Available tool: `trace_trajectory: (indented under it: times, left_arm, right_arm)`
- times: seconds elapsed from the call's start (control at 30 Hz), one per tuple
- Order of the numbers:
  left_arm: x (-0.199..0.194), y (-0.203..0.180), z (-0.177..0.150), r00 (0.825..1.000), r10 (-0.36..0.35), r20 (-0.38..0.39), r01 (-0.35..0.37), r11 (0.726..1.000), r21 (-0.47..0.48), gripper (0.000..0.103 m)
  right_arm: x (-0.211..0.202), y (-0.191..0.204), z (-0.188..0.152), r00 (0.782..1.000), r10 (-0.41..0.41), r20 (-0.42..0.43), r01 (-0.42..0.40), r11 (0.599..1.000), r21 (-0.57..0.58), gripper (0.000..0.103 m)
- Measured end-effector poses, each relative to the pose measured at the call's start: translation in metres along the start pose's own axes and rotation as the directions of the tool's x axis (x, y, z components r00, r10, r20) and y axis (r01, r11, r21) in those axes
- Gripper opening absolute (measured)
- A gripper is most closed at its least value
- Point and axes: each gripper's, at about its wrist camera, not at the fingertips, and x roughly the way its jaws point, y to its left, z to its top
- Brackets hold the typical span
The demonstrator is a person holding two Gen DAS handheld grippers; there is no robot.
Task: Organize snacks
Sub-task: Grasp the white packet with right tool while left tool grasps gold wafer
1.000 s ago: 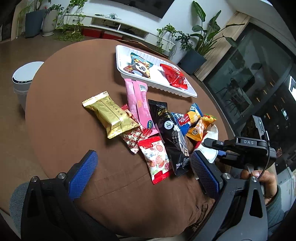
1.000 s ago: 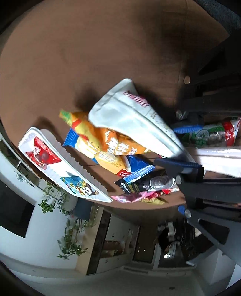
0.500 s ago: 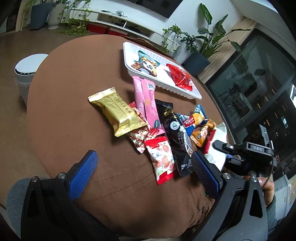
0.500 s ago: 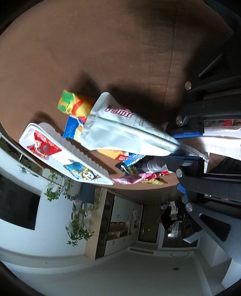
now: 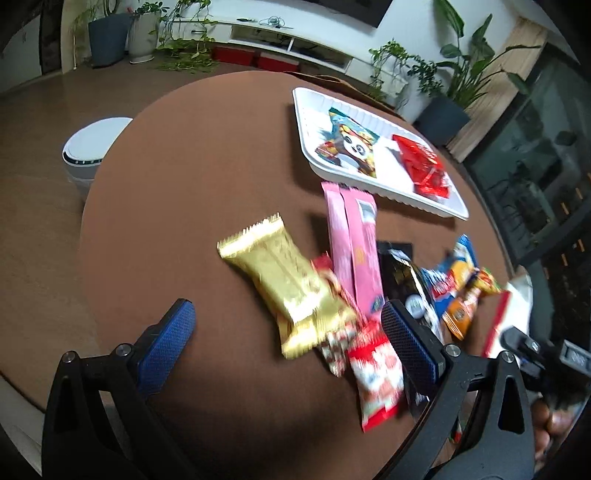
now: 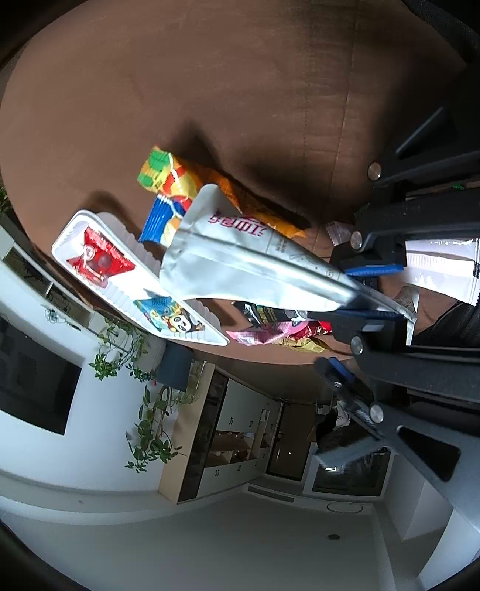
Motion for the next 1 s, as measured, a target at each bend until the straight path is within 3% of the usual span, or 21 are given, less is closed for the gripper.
trace_trajectory:
  times: [0.17,0.23,0.33,0.47,0.63,0.77,0.87,1.0]
  left_arm:
    - [0.024,0.0,0.024,0.998,0.049,-0.044,-0.049,0.999,0.0,0.087]
    - [0.034,0.003,0.03,0.996,0.063,-0.062,-0.063,0.998,-0.005,0.074]
    - [0.035,0.009,0.036,0.995,0.084,-0.061,-0.084,0.996,0.007,0.063]
    - [0.031,0.012,0.035,0.993,0.101,-0.069,-0.099,0.995,0.027,0.062]
    - [0.029,0.005,0.019,0.98,0.179,-0.086,-0.167,0.977,0.129,0.062]
    - [0.02,0.006,0.018,0.987,0.138,-0.08,-0.127,0.984,0.127,0.062]
    - [0.015,0.003,0.021,0.982,0.175,-0.073,-0.159,0.97,0.186,0.062]
    - [0.029,0.008,0.022,0.966,0.22,-0.137,-0.18,0.95,0.256,0.062]
  right_arm:
    - [0.003,-0.002,0.001,1.0,0.014,-0.007,-0.014,1.0,-0.002,0.015]
    - [0.003,-0.004,0.001,1.0,0.02,-0.009,-0.02,1.0,0.003,0.015]
    - [0.003,-0.008,0.003,1.0,0.027,-0.007,-0.027,1.0,0.008,0.015]
    - [0.003,-0.012,0.003,1.0,0.031,-0.008,-0.03,0.999,0.013,0.015]
    - [0.003,-0.011,0.003,1.0,0.02,-0.007,-0.02,1.0,-0.004,0.015]
    - [0.0,-0.01,0.003,1.0,0.015,0.0,-0.015,1.0,-0.011,0.015]
    - [0.0,-0.011,0.004,1.0,0.013,0.0,-0.013,1.0,-0.01,0.015]
    - [0.001,-0.01,0.002,1.0,0.014,-0.008,-0.014,1.0,-0.017,0.015]
